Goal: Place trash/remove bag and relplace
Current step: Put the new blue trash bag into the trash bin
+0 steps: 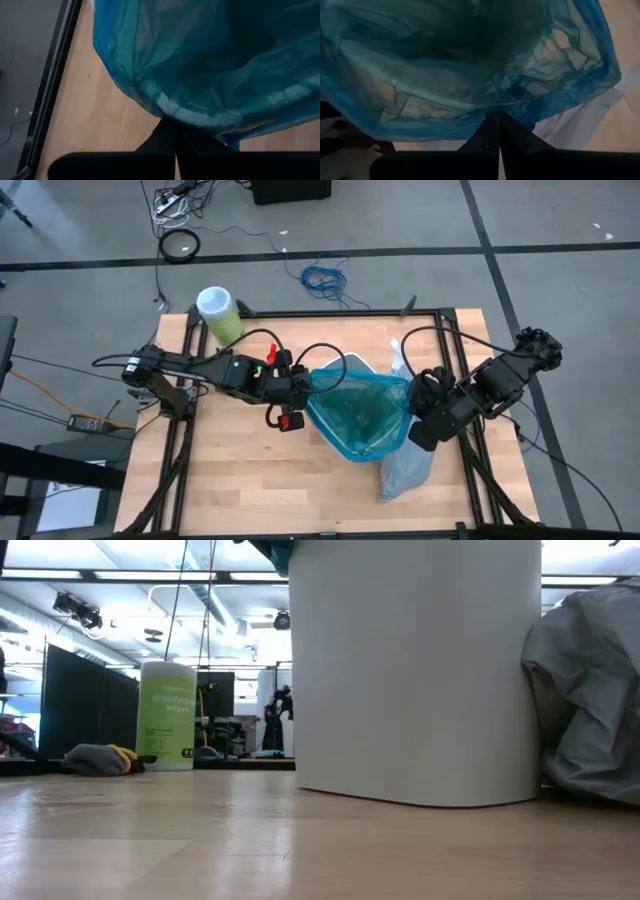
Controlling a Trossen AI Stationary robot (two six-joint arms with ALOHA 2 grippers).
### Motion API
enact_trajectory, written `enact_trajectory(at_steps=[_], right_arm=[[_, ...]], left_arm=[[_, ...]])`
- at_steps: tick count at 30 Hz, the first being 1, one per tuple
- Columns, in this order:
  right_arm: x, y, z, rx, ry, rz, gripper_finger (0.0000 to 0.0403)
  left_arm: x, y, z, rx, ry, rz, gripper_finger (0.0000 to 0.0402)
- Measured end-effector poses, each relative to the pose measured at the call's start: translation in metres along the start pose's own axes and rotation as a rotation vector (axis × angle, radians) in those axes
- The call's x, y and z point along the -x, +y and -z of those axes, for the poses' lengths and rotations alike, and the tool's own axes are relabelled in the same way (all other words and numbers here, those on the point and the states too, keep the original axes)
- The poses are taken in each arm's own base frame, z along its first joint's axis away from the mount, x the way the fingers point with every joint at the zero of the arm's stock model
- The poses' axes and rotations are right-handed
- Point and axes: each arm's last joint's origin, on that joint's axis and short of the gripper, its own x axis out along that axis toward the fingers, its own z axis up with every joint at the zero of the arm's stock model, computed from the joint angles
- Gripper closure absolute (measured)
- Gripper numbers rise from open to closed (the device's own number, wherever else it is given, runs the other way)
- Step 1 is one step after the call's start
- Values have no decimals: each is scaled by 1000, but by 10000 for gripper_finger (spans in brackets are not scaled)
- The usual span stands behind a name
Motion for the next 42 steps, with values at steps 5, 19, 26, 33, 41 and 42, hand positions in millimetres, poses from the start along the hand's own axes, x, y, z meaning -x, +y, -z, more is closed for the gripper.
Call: enact_trajectory(at_steps=[5,19,26,33,41,42], right_arm=[[1,1,2,-28,4,-9,403],[-40,-6,10,-120,71,151,403],[-43,-9,4,-132,28,181,403],[-49,-9,2,-85,0,193,403],[-72,-1,9,-109,31,128,403],[-72,-2,10,-123,37,137,403]], left_arm=[[0,0,0,0,0,-1,400],[0,0,0,-3,0,-1,400],[1,0,0,-3,0,-1,400],[1,0,0,-3,0,-1,400],[1,1,3,-9,23,-14,400],[1,1,3,-4,27,-15,400]])
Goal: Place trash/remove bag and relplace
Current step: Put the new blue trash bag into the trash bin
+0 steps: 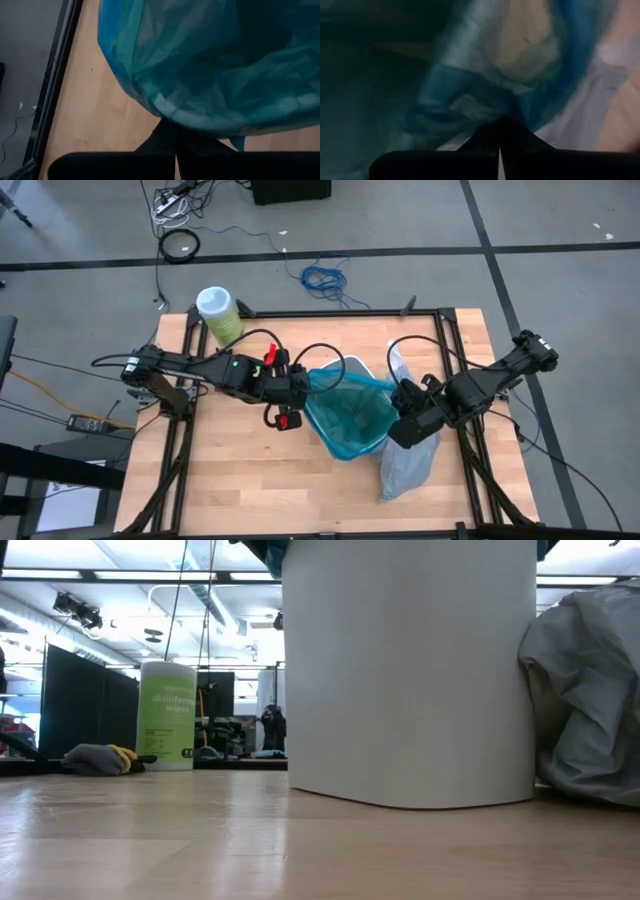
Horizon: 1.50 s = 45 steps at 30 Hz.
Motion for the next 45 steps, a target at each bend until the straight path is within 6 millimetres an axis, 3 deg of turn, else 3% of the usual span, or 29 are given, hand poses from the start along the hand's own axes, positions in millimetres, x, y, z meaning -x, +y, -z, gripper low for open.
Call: enact_trajectory(at_steps=[11,21,29,35,40,45], right_arm=[[31,0,-12,-4,-47,-101,403],[66,-12,-9,47,-41,-118,403],[109,-15,-49,27,-405,-256,403],[88,-24,-83,71,-360,-244,403],[62,-11,-107,172,-298,-304,403],[40,1,-114,245,-215,-318,403]], left_arm=[[-1,0,4,-6,40,-11,400],[-1,0,4,-3,41,-11,400],[-1,0,4,-3,40,-11,400],[-1,0,3,-2,39,-11,400],[-1,0,3,2,30,-11,400],[-1,0,2,0,27,-11,400]])
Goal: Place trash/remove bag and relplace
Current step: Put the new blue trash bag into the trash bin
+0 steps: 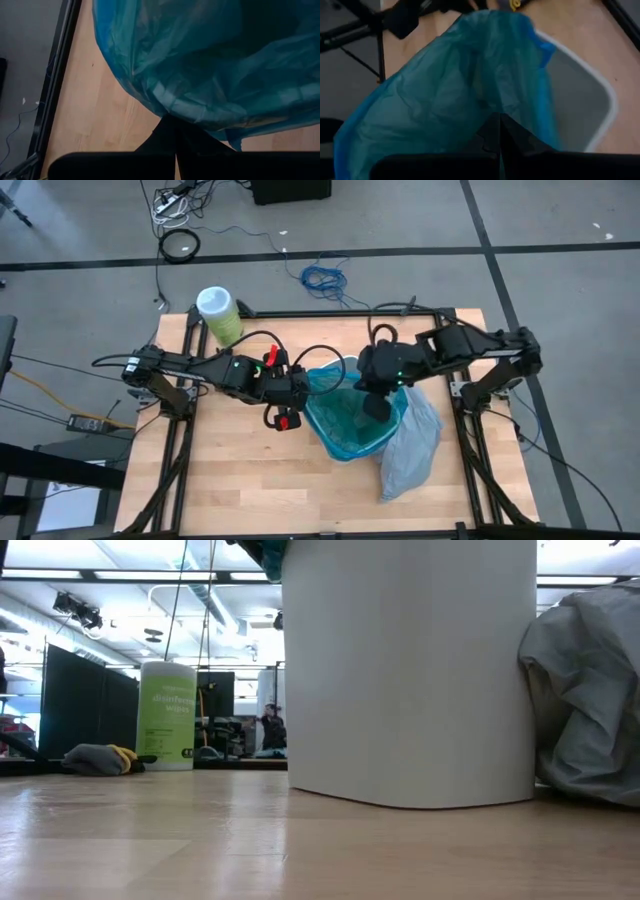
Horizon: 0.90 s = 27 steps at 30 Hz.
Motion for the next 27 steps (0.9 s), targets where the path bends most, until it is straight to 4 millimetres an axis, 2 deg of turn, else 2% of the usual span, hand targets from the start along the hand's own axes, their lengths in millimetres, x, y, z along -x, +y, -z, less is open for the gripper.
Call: enact_trajectory(at_steps=[8,16,22,27], right_arm=[[-6,-1,1,33,41,36,403],[-20,-12,-3,73,68,122,403],[-32,-27,-11,96,74,192,403],[-33,-37,-16,96,45,247,403]], left_arm=[[0,0,0,2,-1,0,400],[0,0,0,3,0,0,400],[0,0,0,2,3,-1,400],[0,0,0,2,4,-1,400]])
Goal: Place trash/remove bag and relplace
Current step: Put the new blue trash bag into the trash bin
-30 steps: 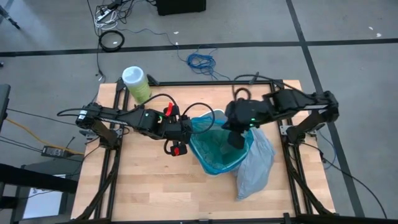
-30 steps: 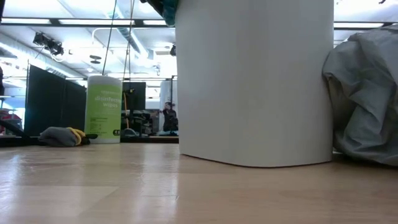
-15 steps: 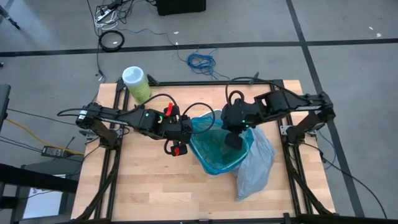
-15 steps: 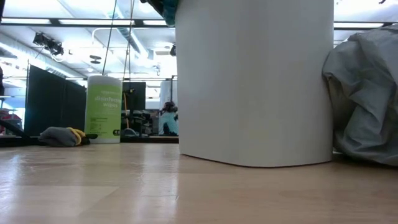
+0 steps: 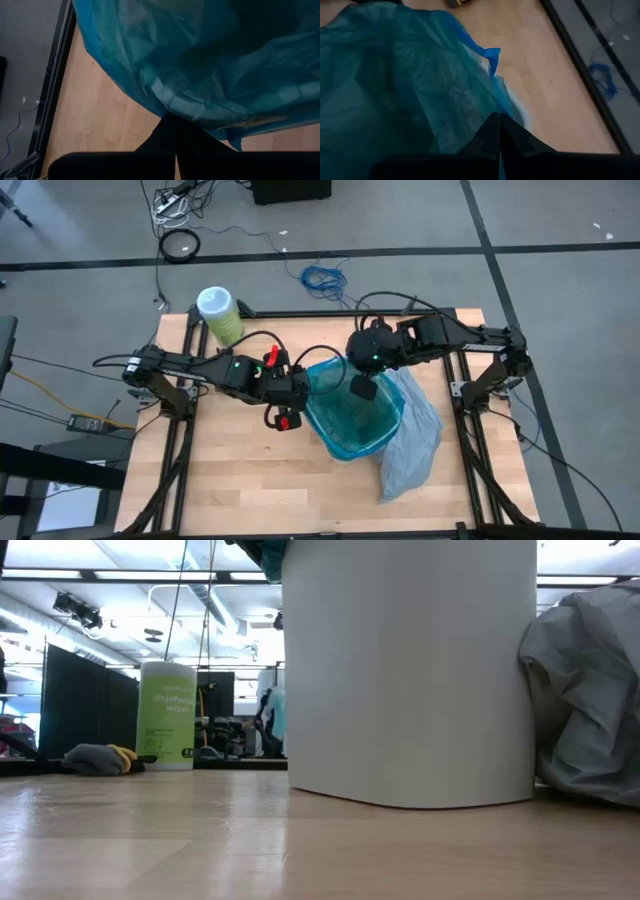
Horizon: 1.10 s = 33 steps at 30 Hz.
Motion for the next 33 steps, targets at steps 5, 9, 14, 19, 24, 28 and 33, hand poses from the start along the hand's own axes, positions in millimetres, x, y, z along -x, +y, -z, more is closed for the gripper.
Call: enact_trajectory(at_steps=[5,9,14,19,24,28,33], right_arm=[[8,-6,-4,5,-37,38,403],[9,-12,-5,4,-34,56,403],[5,-21,-6,3,-13,76,403],[0,-30,-9,8,-4,81,403],[-5,-36,-10,0,10,74,403],[-10,-38,-8,18,32,65,403],[-24,-37,0,41,96,35,403]], left_arm=[[0,0,0,-1,2,0,400],[0,0,0,0,1,0,400],[0,0,0,0,0,0,400],[0,0,0,0,0,0,400],[0,0,0,0,0,0,400],[0,0,0,0,2,0,400],[0,0,1,13,9,-2,400]])
